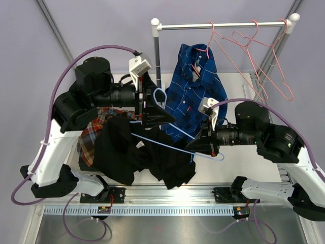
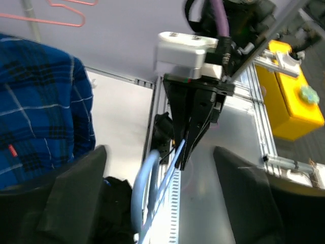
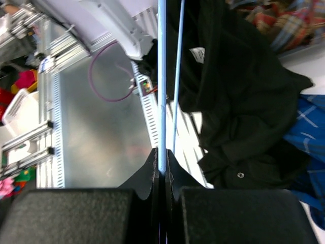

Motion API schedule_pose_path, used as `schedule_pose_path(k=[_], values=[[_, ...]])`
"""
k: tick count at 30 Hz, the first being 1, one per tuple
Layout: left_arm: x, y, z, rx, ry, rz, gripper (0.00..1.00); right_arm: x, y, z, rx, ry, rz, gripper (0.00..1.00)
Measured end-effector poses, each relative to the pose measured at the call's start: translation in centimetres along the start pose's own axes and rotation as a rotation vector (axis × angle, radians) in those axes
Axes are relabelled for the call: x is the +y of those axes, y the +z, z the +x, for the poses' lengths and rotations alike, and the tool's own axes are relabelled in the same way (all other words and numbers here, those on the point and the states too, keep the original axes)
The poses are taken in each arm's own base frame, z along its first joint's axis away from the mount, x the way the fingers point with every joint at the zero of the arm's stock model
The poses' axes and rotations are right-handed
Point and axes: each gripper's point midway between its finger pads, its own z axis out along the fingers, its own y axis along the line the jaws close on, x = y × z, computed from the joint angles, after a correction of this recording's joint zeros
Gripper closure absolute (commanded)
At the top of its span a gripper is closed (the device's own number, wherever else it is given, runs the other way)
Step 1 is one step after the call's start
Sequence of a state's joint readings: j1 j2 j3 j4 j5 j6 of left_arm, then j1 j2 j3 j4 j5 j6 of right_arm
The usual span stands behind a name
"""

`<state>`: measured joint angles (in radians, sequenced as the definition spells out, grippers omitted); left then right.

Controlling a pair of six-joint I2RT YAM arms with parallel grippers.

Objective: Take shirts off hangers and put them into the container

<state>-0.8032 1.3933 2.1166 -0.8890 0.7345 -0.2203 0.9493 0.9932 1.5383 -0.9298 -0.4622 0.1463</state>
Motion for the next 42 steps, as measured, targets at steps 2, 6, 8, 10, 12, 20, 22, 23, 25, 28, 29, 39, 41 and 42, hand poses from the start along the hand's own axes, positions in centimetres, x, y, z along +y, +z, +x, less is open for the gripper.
schedule_pose_path(k=[2,6,8,10,12,20,22,23,25,28,29,39,41,42], values=[[0.8,-1.0,-0.1,-0.023,0.004,-0.095,0.01,-0.4,-0.6,-0.2,-0.021,-0.002,0.037,1.00],[1.7,-6.1,0.5,-0.111,0.033,-0.342,0.01,-1.5,-2.0,-0.5,-0.053,0.010,0.141,1.00],[1.0,-9.6,0.9,-0.182,0.053,-0.444,0.01,-2.0,-2.8,-0.6,-0.070,0.021,0.191,1.00],[0.4,-12.9,1.3,-0.249,0.058,-0.531,0.01,-2.3,-3.6,-0.9,-0.083,0.028,0.233,1.00],[0.3,-15.1,1.9,-0.304,0.046,-0.600,0.01,-2.7,-4.5,-1.4,-0.104,0.037,0.279,1.00],[10.5,-9.5,15.0,-0.005,-0.191,-0.792,0.01,-3.1,-7.4,-3.6,-0.176,0.077,0.396,1.00],[13.4,-7.2,19.1,0.101,-0.254,-0.822,0.01,-3.3,-7.8,-3.7,-0.182,0.094,0.417,1.00],[14.5,-6.4,20.9,0.145,-0.279,-0.834,0.01,-3.4,-7.8,-3.7,-0.183,0.104,0.425,1.00],[16.2,-5.1,23.9,0.214,-0.315,-0.861,0.01,-3.5,-7.8,-3.6,-0.183,0.117,0.429,1.00],[17.7,-3.8,25.5,0.229,-0.321,-0.891,0.01,-3.5,-7.7,-3.5,-0.183,0.131,0.433,1.00],[18.0,-3.5,25.6,0.216,-0.321,-0.897,0.01,-3.6,-7.7,-3.4,-0.183,0.135,0.434,1.00],[22.3,1.0,28.8,0.133,-0.374,-0.926,0.01,-3.3,-8.4,-2.5,-0.208,0.210,0.436,1.00],[23.4,2.2,30.5,0.153,-0.398,-0.931,0.01,-3.7,-8.2,-2.0,-0.199,0.229,0.449,1.00],[23.8,2.6,31.0,0.159,-0.405,-0.933,0.01,-3.8,-8.1,-1.8,-0.195,0.236,0.457,1.00]])
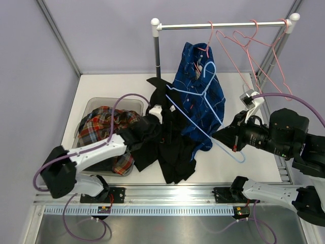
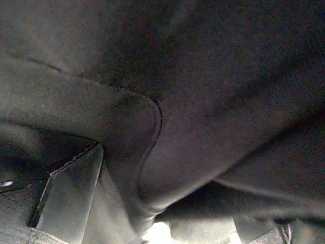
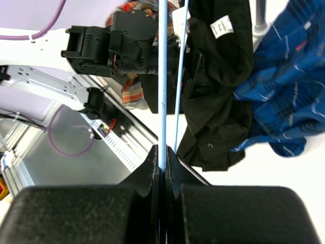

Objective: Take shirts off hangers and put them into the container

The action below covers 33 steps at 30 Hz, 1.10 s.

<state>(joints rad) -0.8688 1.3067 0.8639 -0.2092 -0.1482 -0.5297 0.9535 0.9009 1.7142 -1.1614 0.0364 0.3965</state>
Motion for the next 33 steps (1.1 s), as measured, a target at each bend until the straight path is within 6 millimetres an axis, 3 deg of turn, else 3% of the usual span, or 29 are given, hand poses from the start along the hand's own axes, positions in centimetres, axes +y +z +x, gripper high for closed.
schedule_pose_path(k=[7,14,17,18,20,21,23,28,33], values=[[0.5,4.6,2.9,0.073,-0.045,-0.037,0.01,-1.8,-1.5,0.6,0.005,0.016,0.088,1.00],[0.7,4.7,5.9,0.113,-0.103,-0.032,0.01,-2.6,-7.1,-2.3,-0.159,0.033,0.120,1.00],[0.6,3.6,7.9,0.141,-0.104,-0.021,0.18,-3.3,-8.6,-2.9,-0.218,0.043,0.143,1.00],[0.5,3.3,8.4,0.146,-0.104,-0.016,0.37,-3.7,-8.9,-3.0,-0.233,0.047,0.162,1.00],[0.1,2.9,9.0,0.155,-0.113,-0.007,0.59,-4.6,-9.3,-3.3,-0.260,0.055,0.212,1.00],[0.0,2.7,9.4,0.160,-0.114,-0.002,0.84,-5.2,-9.5,-3.6,-0.274,0.061,0.243,1.00],[-0.4,2.4,9.8,0.167,-0.108,0.007,0.97,-6.2,-9.8,-4.0,-0.299,0.075,0.308,1.00],[-2.4,0.8,10.3,0.166,-0.069,0.048,1.00,-8.6,-10.3,-6.2,-0.391,0.129,0.479,1.00],[-5.2,-2.4,9.1,0.138,-0.003,0.089,1.00,-10.0,-8.6,-7.1,-0.392,0.123,0.622,1.00]])
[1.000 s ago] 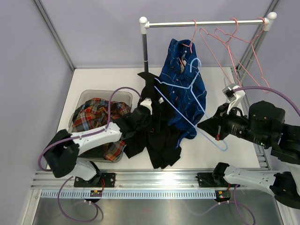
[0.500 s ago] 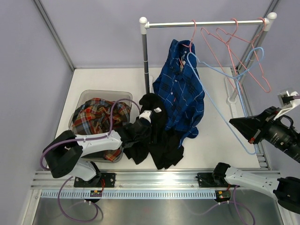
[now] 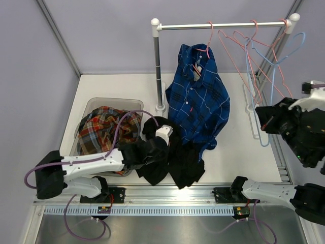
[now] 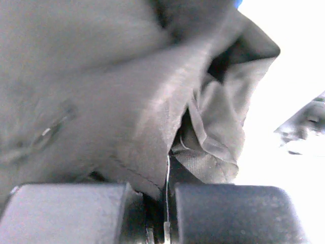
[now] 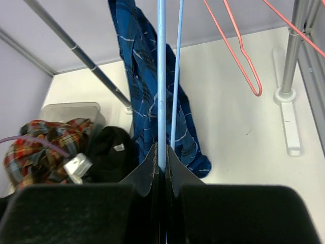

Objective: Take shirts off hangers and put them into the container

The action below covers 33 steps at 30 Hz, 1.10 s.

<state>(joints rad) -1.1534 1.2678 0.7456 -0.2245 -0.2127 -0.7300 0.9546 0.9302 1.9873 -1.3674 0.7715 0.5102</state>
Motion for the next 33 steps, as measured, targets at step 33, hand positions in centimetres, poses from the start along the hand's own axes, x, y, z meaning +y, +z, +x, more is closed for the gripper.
schedule_pose_path(k=[33], values=[[1.4,-34.1,-30.0,-0.690,0.057,-0.155,1.00,2.4,13.2,2.1,0.254,-0.245,0.125,1.00]])
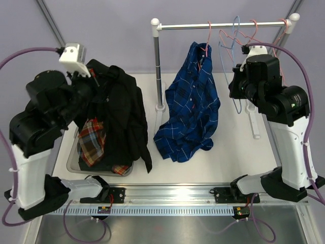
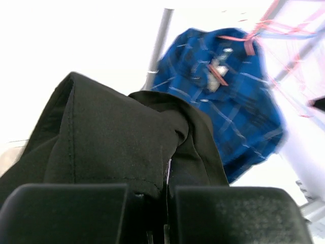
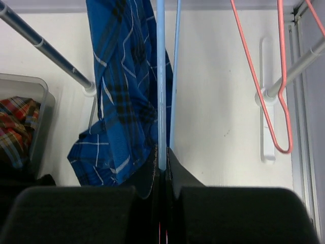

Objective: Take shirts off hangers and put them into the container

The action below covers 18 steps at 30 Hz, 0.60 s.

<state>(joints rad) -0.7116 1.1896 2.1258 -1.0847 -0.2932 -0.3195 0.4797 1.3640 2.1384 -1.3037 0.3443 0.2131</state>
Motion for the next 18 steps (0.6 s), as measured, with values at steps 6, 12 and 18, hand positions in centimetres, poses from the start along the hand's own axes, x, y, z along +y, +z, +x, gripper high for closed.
schedule_pose_path(k=[6,12,18], values=[[4.1,6.0,0.6,0.118,-0.021,-0.061,1.00,-0.1,0.9,-2.5,-0.033,0.016,-0.017,1.00],[7.0,7.3,-1.8,0.084,-0.037,-0.059,1.00,-1.2,3.1,-3.2,-0.008,0.045,-0.001,1.00],[4.8,2.7,-6.8,-0.135,0.042,0.003,1.00,-1.5,6.4,-2.9,0.043,0.068,-0.014,1.00]])
